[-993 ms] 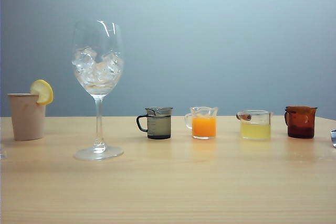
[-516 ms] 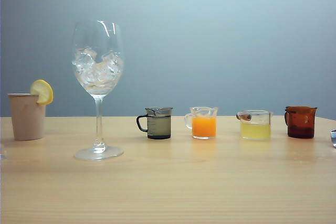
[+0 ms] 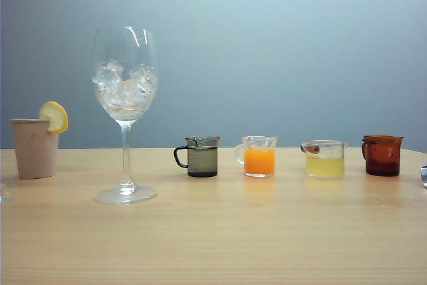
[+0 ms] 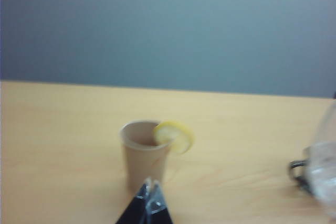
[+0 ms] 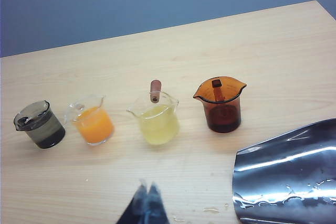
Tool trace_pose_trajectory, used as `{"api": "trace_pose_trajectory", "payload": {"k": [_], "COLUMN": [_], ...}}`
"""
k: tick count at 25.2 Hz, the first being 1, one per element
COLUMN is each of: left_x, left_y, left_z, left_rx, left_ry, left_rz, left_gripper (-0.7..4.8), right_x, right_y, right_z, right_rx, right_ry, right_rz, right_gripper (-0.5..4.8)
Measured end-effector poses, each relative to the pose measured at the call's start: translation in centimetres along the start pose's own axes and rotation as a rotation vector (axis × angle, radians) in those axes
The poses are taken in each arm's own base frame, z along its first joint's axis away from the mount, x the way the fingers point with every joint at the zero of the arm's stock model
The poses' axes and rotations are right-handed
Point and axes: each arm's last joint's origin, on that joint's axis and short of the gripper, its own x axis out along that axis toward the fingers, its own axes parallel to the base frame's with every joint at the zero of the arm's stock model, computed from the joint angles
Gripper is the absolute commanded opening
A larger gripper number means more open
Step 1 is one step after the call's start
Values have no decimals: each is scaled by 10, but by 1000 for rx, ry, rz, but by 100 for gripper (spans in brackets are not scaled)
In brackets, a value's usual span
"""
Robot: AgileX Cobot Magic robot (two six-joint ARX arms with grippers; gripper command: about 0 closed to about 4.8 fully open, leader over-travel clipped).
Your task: Pick up the ice scoop on the desk filled with ice cubes, pour the ice into the goblet, and finally put the scoop back on the table.
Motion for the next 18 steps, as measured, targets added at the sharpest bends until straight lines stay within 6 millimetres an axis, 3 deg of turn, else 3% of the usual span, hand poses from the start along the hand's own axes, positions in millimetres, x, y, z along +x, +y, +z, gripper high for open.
{"api": "trace_pose_trajectory", "payload": {"k": [5, 18], "left_x": [4, 4], "left_y": [2, 1], "left_z": [-22, -26], "left_rx": [2, 51], "left_ry": [8, 41], "left_rz": [11, -1], "left_gripper": [-6, -4], "right_x": [0, 0], "right_y": [0, 0], "right_z": [0, -1], "right_rx": [0, 0], "right_ry": [2, 13], "right_rz": [0, -3], "right_gripper": [-5, -5]}}
